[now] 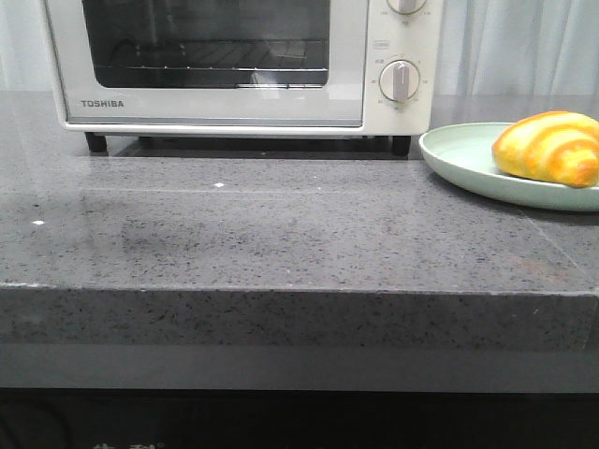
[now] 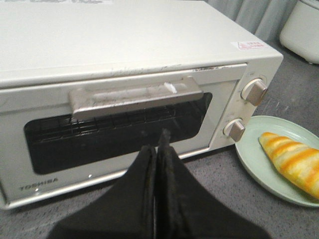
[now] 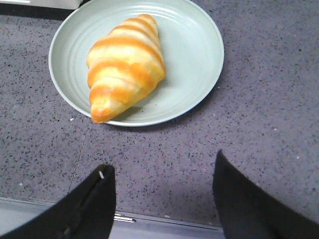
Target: Put bread in oven
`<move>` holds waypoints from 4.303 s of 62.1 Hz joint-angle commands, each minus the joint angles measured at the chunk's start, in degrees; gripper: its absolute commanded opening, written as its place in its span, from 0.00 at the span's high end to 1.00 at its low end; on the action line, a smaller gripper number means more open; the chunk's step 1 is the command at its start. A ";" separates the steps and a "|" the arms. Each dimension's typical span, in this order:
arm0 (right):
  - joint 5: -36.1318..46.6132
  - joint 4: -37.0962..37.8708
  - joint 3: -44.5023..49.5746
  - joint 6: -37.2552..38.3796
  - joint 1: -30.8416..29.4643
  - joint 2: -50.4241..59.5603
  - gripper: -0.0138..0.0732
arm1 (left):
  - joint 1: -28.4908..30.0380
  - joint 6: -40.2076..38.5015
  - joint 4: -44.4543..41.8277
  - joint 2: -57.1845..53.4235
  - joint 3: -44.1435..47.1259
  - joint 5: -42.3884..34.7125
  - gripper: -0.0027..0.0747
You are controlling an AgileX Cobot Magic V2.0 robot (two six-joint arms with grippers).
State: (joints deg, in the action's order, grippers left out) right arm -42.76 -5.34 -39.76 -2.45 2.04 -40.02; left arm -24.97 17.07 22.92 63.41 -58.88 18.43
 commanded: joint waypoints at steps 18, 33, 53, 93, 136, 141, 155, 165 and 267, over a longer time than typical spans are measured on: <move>4.62 0.43 -1.78 -0.36 -0.10 -0.18 0.32 | -3.43 0.19 0.81 17.61 -15.62 -7.44 0.99; 4.62 0.43 -1.78 -0.36 -0.10 -0.18 0.32 | -3.43 0.46 0.43 21.66 -18.44 -12.60 0.99; 4.75 0.43 -1.78 -0.36 -0.10 -0.18 0.32 | -3.43 0.46 -1.75 22.91 -18.44 -13.71 0.99; 4.87 0.43 -1.78 -0.36 -0.10 -0.18 0.32 | -3.43 0.46 -1.75 16.88 -18.59 17.04 0.99; 4.02 -0.37 -3.34 -0.31 -0.10 -1.50 0.32 | -3.30 -12.09 -17.72 -11.51 -3.59 25.38 0.99; 2.10 -1.43 -5.25 -0.31 -0.10 -3.24 0.32 | -3.30 -16.74 -22.04 -15.33 -0.32 25.38 0.99; -7.56 -7.36 -12.26 -0.36 -0.10 -12.01 0.32 | -3.30 -24.89 -28.92 -24.19 5.96 25.38 0.99; -14.52 -11.62 -17.85 -0.36 -0.10 -20.38 0.32 | -3.30 -24.89 -29.51 -25.48 7.13 25.38 0.99; -17.15 -15.04 -31.25 -2.68 1.41 -31.35 0.74 | -3.30 -24.89 -31.76 -25.48 7.13 25.38 0.99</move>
State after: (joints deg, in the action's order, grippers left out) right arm -60.22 -19.09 -69.42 -3.15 2.59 -75.48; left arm -28.31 -7.07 -8.40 37.96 -50.34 47.95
